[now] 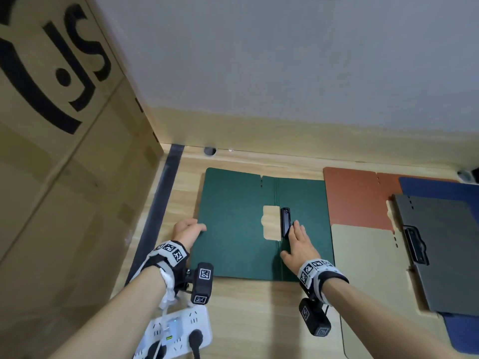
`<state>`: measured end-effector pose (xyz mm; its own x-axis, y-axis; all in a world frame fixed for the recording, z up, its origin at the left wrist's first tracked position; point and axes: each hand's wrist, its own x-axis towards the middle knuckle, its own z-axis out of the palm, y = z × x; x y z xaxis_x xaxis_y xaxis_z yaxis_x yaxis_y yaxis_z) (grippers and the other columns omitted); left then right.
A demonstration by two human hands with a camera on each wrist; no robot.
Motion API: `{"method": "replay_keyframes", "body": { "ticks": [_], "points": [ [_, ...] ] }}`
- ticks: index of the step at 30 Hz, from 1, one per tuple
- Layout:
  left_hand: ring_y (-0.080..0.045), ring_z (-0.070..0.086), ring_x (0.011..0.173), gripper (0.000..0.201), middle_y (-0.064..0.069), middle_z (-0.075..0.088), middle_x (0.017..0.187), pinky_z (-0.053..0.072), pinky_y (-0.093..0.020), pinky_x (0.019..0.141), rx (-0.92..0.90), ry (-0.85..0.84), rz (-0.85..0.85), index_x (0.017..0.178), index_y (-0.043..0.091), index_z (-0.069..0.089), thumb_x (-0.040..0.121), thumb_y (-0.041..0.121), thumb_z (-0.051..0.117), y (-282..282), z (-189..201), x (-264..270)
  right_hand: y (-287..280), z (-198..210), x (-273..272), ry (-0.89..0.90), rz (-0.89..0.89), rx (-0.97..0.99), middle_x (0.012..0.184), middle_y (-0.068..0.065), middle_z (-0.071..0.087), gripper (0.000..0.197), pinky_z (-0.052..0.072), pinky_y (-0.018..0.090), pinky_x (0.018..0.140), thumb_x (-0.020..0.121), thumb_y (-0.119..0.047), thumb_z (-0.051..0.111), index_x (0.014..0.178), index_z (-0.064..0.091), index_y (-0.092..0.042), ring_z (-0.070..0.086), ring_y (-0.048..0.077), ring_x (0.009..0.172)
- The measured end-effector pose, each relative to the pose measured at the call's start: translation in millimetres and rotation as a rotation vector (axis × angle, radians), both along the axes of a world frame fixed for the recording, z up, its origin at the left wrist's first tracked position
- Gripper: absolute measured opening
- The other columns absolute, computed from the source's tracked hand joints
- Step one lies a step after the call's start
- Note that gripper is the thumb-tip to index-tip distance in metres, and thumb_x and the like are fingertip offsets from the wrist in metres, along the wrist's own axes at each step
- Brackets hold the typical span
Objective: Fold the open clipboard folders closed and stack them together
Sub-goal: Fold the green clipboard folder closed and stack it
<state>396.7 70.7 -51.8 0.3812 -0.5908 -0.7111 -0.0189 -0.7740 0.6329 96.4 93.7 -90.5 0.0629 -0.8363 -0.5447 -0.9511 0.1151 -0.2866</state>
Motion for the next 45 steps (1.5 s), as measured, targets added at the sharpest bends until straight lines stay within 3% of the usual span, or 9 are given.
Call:
{"method": "replay_keyframes", "body": {
  "ticks": [6,11,14,21,25,28,31,36,45],
  "points": [
    [-0.017,0.06,0.086,0.055,-0.007,0.056,0.114,0.048,-0.028,0.062,-0.157,-0.048,-0.094,0.132,0.012,0.039,0.084,-0.01,0.055,1,46,24,-27,2,53,-0.061,0.05,0.021,0.161,0.01,-0.019,0.086,0.002,0.035,0.122,0.092,-0.032,0.048,0.153,-0.006,-0.004,-0.014,0.027,0.15],
    [-0.018,0.06,0.103,0.062,0.005,0.059,0.121,0.054,-0.034,0.083,-0.317,-0.112,-0.184,0.134,0.024,0.044,0.085,-0.013,0.051,1,78,27,-50,5,77,-0.148,0.062,0.063,0.162,0.011,-0.014,0.086,0.003,0.036,0.122,0.092,-0.036,0.051,0.154,0.0,-0.005,-0.01,0.027,0.15],
    [-0.014,0.059,0.102,0.057,0.019,0.055,0.102,0.053,-0.033,0.083,-0.39,-0.13,-0.285,0.127,0.029,0.046,0.087,-0.01,0.052,-3,104,15,-58,21,68,-0.31,-0.008,0.076,0.162,0.01,0.016,0.072,0.018,0.035,0.119,0.092,-0.031,0.056,0.152,0.021,-0.009,0.017,0.026,0.149],
    [-0.009,0.062,0.098,0.034,0.005,0.062,0.112,0.047,-0.028,0.08,-0.482,-0.058,-0.513,0.129,0.029,0.053,0.095,0.028,0.051,-23,133,-64,-52,43,-11,-0.551,-0.33,-0.001,0.136,-0.005,0.051,0.049,0.035,0.031,0.108,0.095,-0.031,0.055,0.141,0.044,-0.017,0.048,0.018,0.128],
    [-0.014,0.064,0.087,0.026,0.0,0.067,0.104,0.045,-0.027,0.071,-0.471,-0.006,-0.583,0.12,0.024,0.059,0.096,0.026,0.047,-34,121,-117,-50,58,-56,-0.73,-0.56,-0.005,0.106,0.012,0.069,0.034,0.049,0.029,0.083,0.099,-0.024,0.048,0.124,0.057,-0.003,0.066,0.023,0.092],
    [-0.013,0.065,0.083,0.022,0.003,0.068,0.1,0.046,-0.028,0.069,-0.403,-0.014,-0.624,0.109,0.026,0.063,0.091,0.023,0.051,-39,99,-144,-45,68,-84,-0.744,-0.665,-0.007,0.09,0.009,0.071,0.034,0.044,0.033,0.076,0.1,-0.031,0.041,0.11,0.064,-0.008,0.065,0.023,0.078],
    [-0.017,0.066,0.095,0.02,0.007,0.067,0.099,0.051,-0.032,0.081,-0.304,-0.079,-0.668,0.103,0.03,0.062,0.086,0.023,0.053,-40,68,-151,-39,65,-101,-0.707,-0.72,-0.009,0.094,0.007,0.068,0.037,0.046,0.038,0.082,0.1,-0.035,0.04,0.102,0.066,-0.009,0.061,0.024,0.084],
    [-0.02,0.059,0.11,0.032,0.0,0.064,0.117,0.045,-0.031,0.097,-0.131,-0.241,-0.663,0.12,0.019,0.061,0.089,0.02,0.054,-25,21,-134,-25,33,-106,-0.453,-0.629,0.078,0.137,0.004,0.055,0.049,0.036,0.039,0.112,0.093,-0.028,0.054,0.137,0.05,-0.006,0.052,0.025,0.126],
    [-0.028,0.053,0.121,0.063,-0.005,0.054,0.128,0.042,-0.041,0.106,0.028,-0.13,-0.437,0.133,0.005,0.048,0.074,0.017,0.067,-15,-27,-121,-33,8,-82,-0.303,-0.64,-0.008,0.116,0.019,0.066,0.033,0.047,0.04,0.097,0.087,-0.02,0.059,0.115,0.061,-0.002,0.062,0.034,0.108]
  ]
}}
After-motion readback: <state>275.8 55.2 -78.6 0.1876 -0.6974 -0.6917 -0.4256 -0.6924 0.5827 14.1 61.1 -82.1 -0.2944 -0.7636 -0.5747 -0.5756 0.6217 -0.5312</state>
